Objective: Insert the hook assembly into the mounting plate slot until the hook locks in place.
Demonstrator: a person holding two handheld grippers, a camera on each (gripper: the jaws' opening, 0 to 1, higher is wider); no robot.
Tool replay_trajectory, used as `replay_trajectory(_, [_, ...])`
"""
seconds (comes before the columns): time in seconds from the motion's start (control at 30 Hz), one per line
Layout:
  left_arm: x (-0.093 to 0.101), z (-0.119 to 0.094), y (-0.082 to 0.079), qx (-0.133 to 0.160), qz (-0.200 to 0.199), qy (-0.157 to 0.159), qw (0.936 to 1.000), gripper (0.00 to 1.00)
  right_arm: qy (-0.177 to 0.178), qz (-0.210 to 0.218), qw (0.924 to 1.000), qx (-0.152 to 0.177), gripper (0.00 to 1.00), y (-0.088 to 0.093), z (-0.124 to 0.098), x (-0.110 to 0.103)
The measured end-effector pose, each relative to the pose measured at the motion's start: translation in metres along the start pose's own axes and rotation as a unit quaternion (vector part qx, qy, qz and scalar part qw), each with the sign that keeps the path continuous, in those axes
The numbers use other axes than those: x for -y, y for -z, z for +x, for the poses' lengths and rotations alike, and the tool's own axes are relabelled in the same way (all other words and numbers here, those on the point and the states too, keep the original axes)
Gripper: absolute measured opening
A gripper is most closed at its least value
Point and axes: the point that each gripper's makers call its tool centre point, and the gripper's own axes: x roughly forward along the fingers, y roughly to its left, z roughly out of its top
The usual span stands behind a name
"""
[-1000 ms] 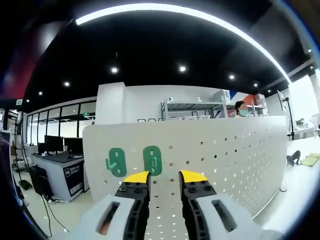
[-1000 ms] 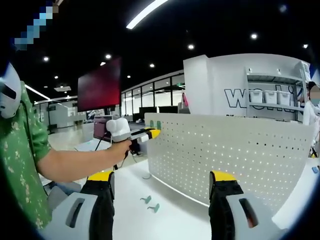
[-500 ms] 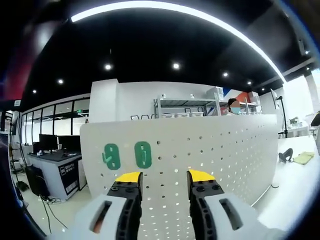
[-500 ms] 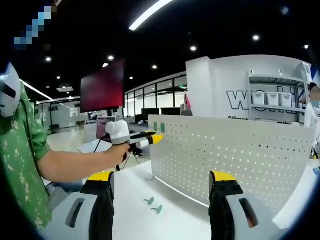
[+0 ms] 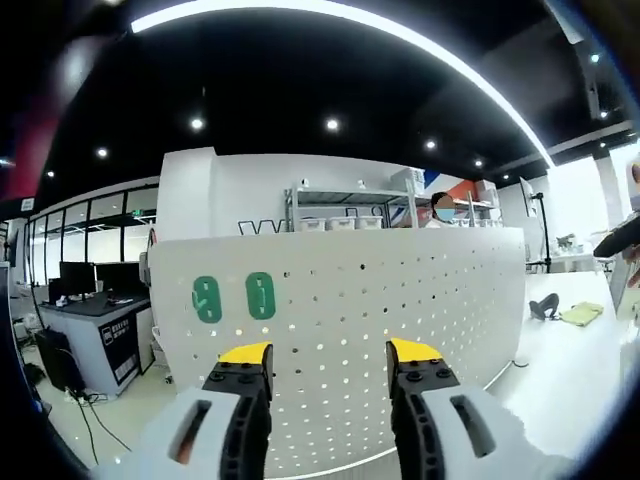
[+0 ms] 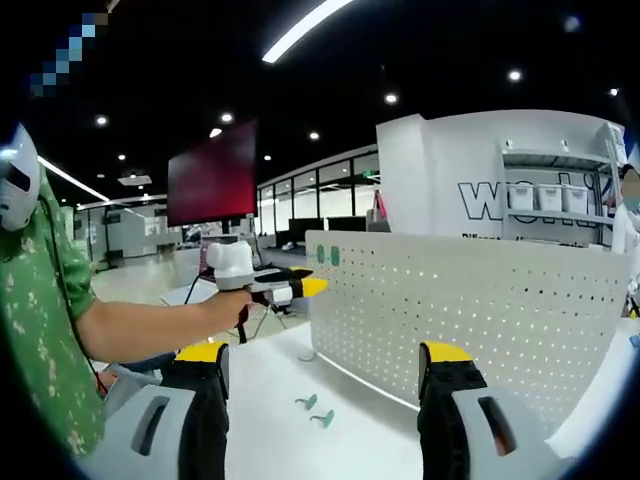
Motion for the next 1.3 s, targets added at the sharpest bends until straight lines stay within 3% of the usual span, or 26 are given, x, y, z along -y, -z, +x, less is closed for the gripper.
replay_trajectory(0.47, [0.018,-0.030,-0.001,-0.007,-0.015,0.032,0.9994,0.59,-0.007,0.001,1.0000,-0.001,0.79,0.002,-0.003,-0.009])
replay_trajectory(0.73, [0.039,-0.048,0.002,-0.020,-0.021,0.063,0.9976,0.65,-0.011,0.004,0.9999,-0.004,0.79,0.007,-0.003,-0.014])
replay_trajectory(1.3, [0.061,-0.085,0.017,-0.039,-0.030,0.087,0.9950,0.67,-0.016,0.016,0.9995,-0.022,0.79,0.024,-0.002,-0.022])
